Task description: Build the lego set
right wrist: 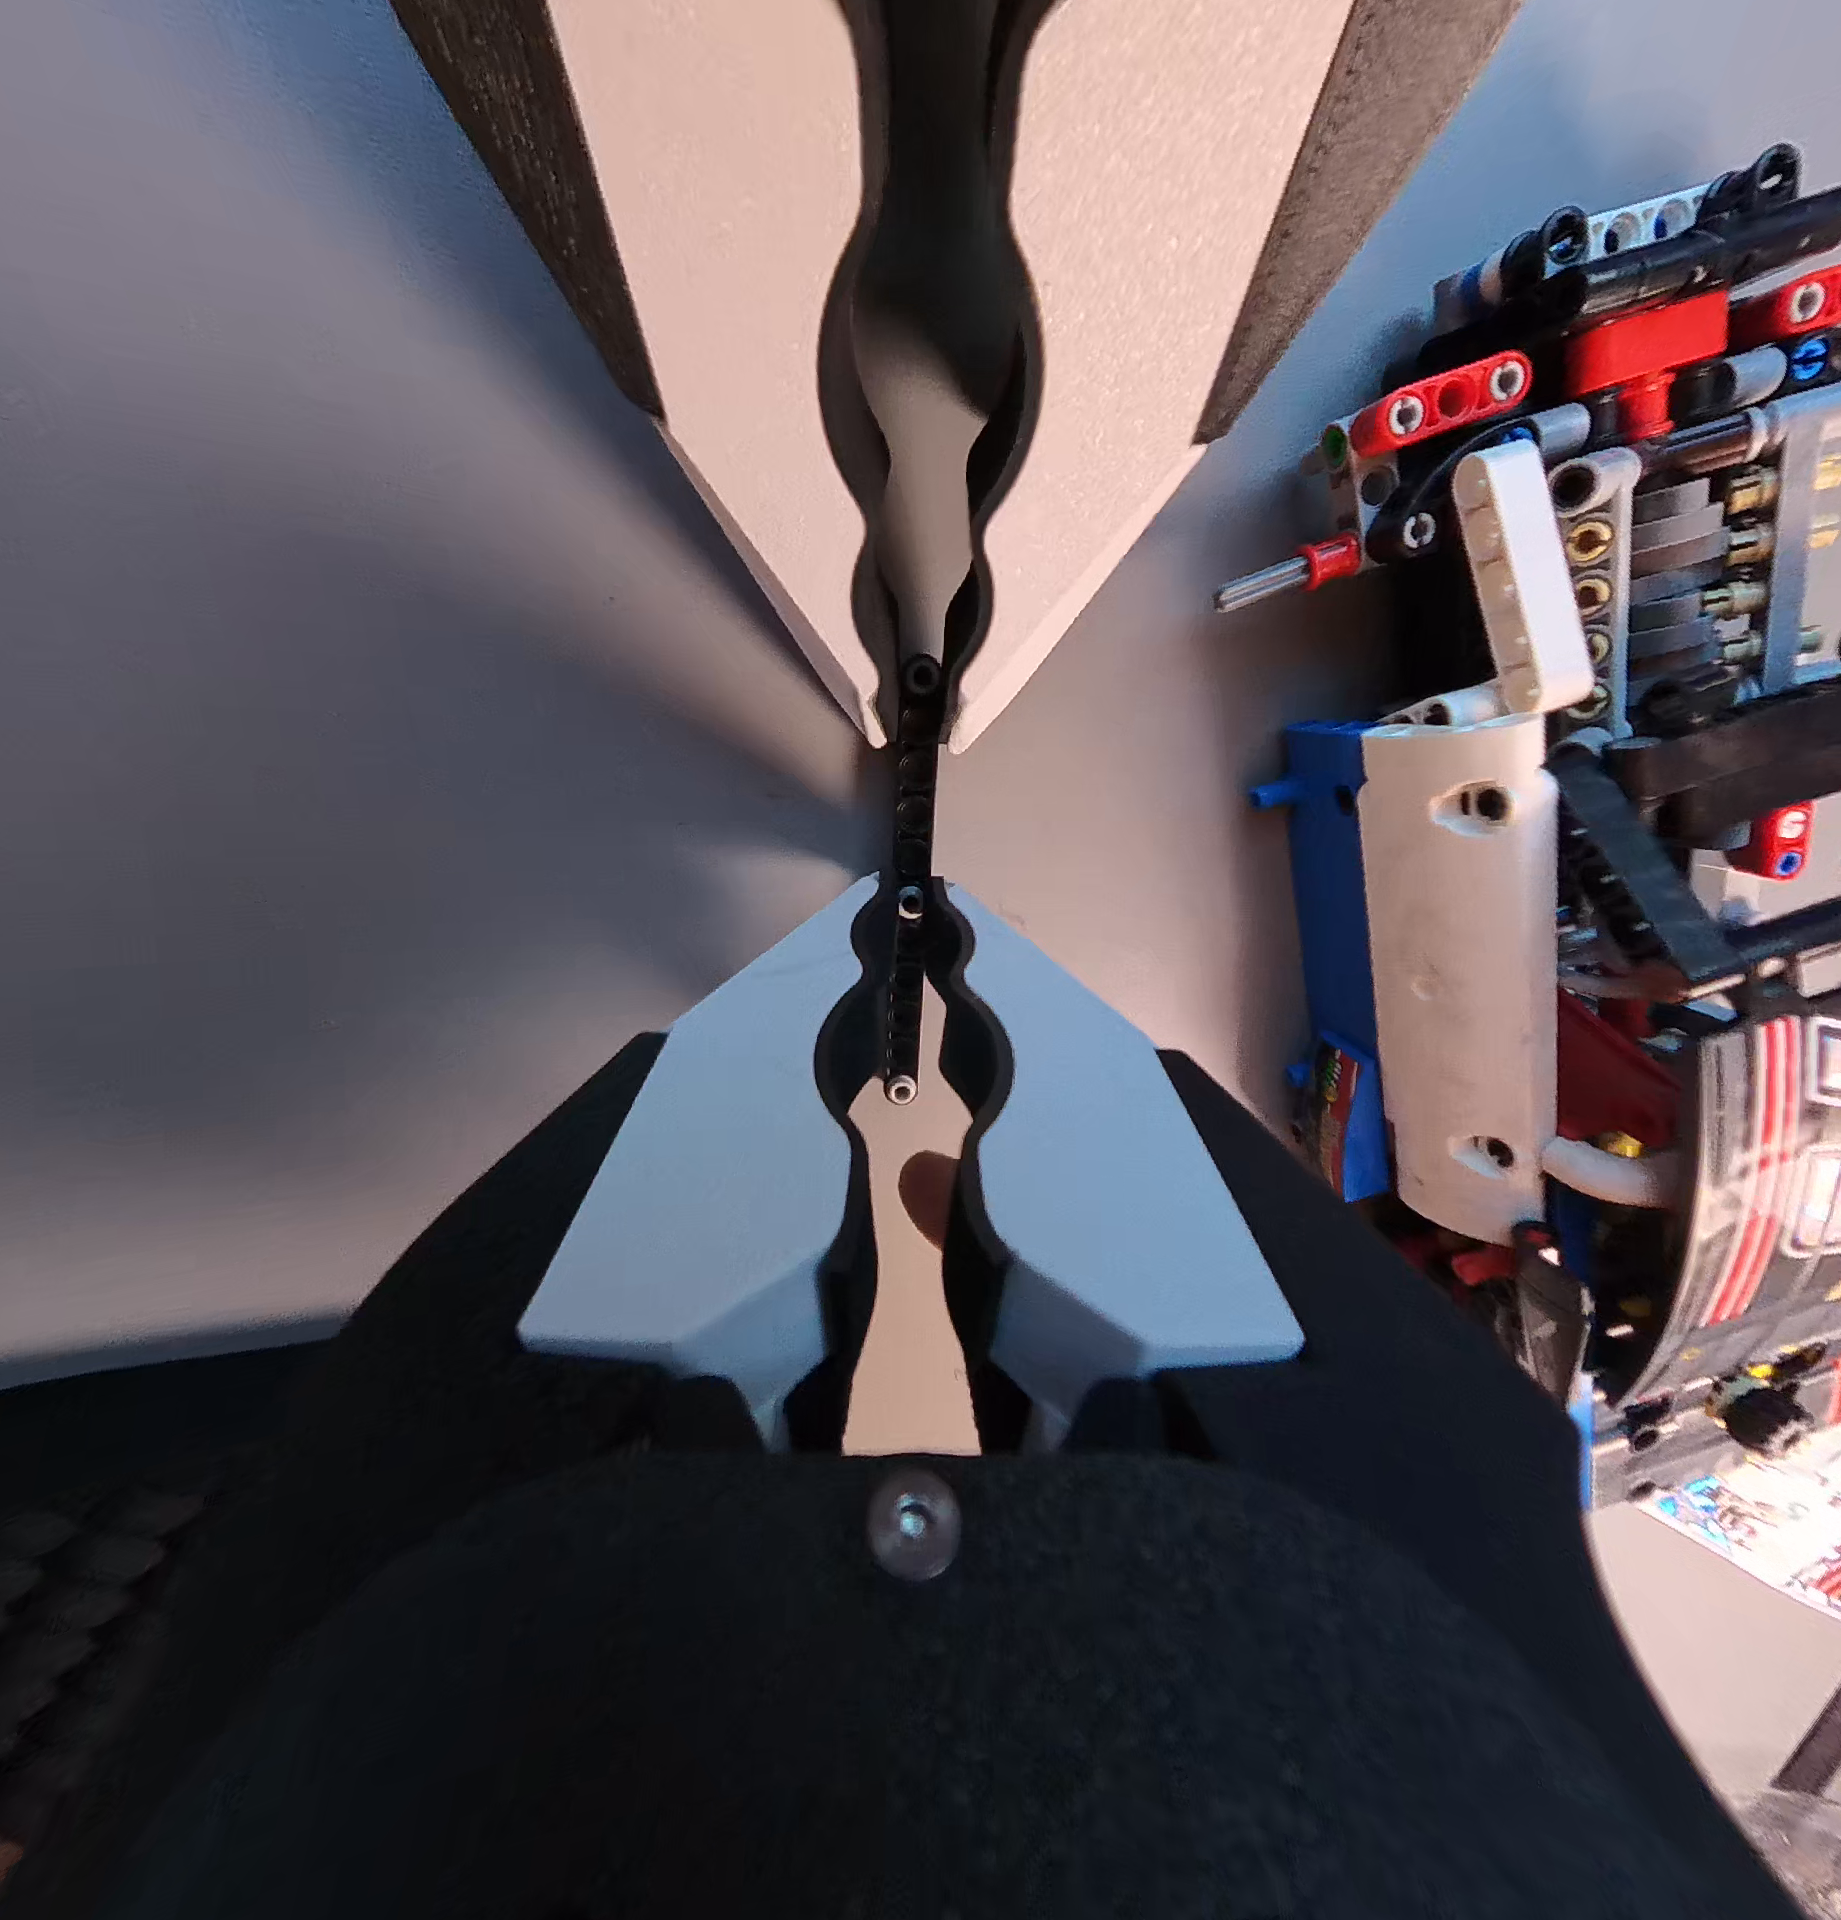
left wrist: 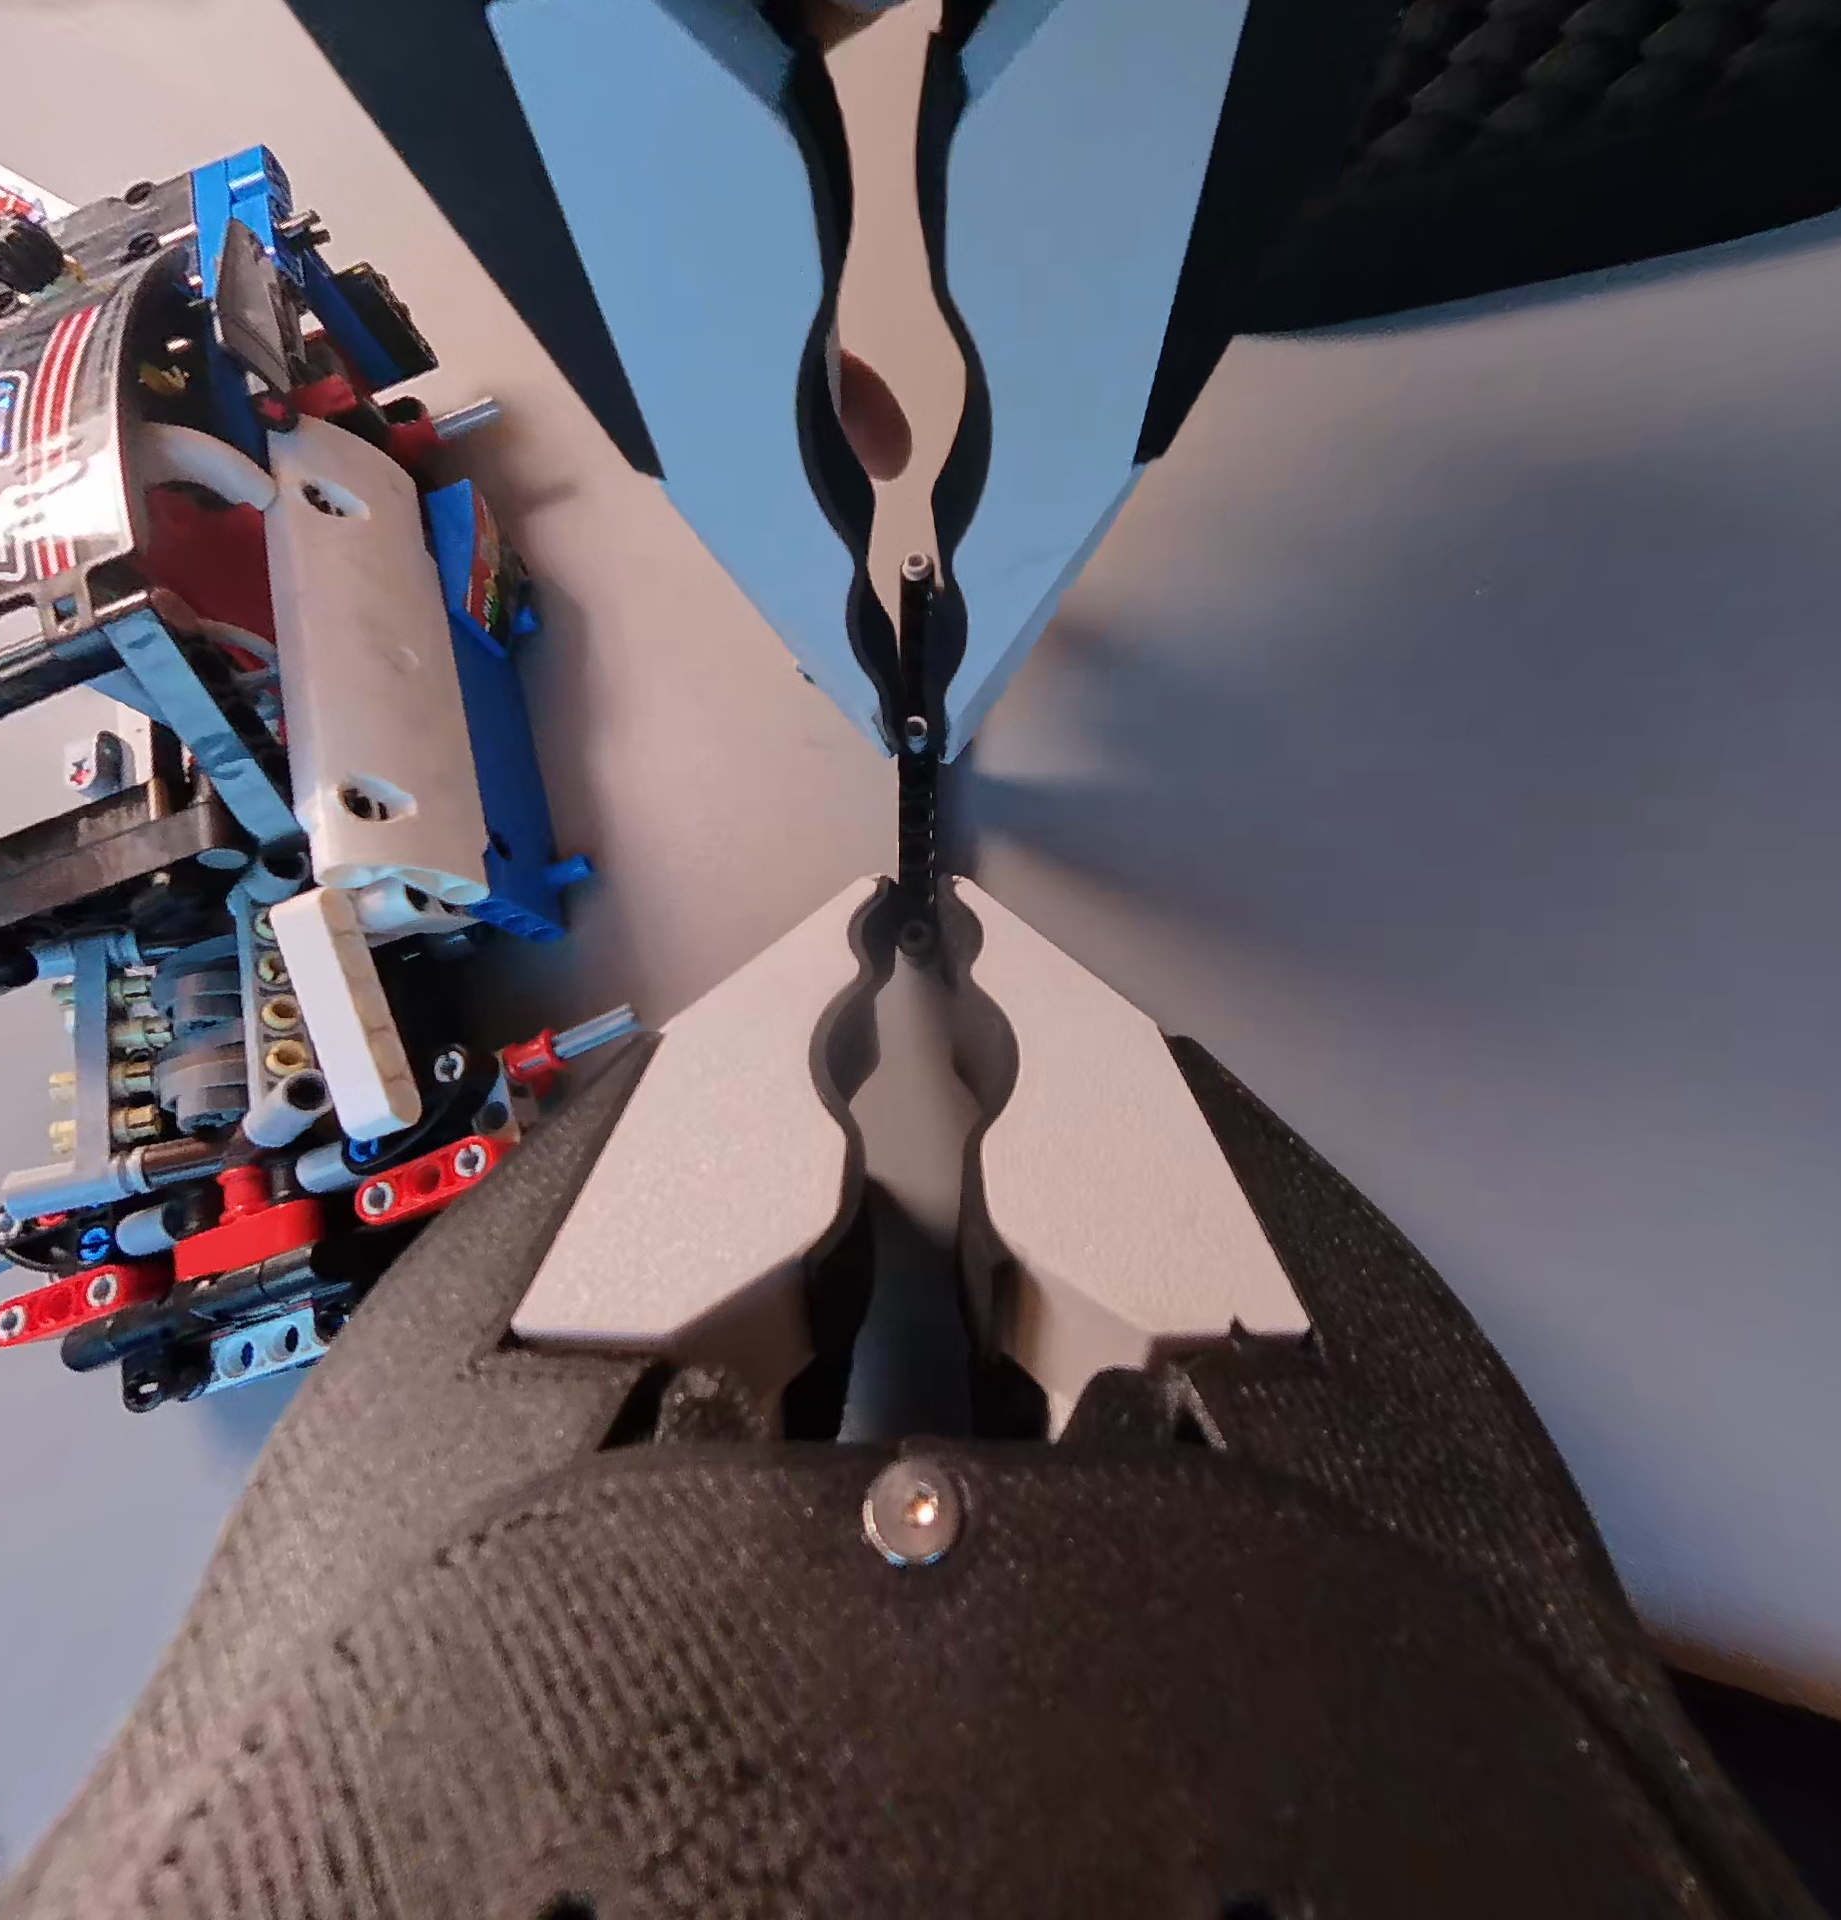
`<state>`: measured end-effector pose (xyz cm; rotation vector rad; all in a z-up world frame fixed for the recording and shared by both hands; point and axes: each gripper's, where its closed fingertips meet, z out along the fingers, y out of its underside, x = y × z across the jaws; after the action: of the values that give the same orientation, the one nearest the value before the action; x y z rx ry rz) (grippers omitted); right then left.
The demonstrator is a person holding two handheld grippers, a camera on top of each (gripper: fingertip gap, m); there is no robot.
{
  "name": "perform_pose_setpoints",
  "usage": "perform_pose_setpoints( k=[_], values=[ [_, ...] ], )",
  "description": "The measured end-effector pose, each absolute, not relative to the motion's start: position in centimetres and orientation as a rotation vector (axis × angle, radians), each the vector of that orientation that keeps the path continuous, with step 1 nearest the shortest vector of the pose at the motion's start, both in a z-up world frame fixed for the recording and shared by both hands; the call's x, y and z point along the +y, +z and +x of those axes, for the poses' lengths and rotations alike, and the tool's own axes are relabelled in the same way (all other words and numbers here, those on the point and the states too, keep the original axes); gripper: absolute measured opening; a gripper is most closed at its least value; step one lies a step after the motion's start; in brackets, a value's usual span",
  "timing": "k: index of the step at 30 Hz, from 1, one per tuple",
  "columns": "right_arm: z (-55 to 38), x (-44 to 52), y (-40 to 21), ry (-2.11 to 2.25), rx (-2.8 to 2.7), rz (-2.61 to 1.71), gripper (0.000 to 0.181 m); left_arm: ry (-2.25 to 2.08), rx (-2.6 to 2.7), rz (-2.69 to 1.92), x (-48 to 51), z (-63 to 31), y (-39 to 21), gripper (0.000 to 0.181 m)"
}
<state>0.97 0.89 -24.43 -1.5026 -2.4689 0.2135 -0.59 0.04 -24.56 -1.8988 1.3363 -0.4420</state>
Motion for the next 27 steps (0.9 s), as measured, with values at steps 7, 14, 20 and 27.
perform_pose_setpoints(
  k=[7, 14, 20, 27],
  values=[
    [0.9, 0.6, -24.3, 0.243, -2.346, -1.462, 0.011, -0.426, 1.337, -1.892, 0.0, -0.7, -24.6, 0.006],
    [1.1, 1.1, -23.0, 0.365, -2.194, -1.556, 0.000, -0.427, 1.335, -1.894, 0.0, -0.7, -24.6, 0.007],
    [0.9, 1.0, -23.8, 0.373, -2.207, -1.562, 0.000, -0.427, 1.334, -1.895, 0.0, -0.7, -24.6, 0.007],
    [1.0, 1.1, -24.2, 0.240, -2.341, -1.487, 0.000, -0.436, 1.338, -1.897, -0.1, -0.7, -24.6, 0.007]
  ],
)
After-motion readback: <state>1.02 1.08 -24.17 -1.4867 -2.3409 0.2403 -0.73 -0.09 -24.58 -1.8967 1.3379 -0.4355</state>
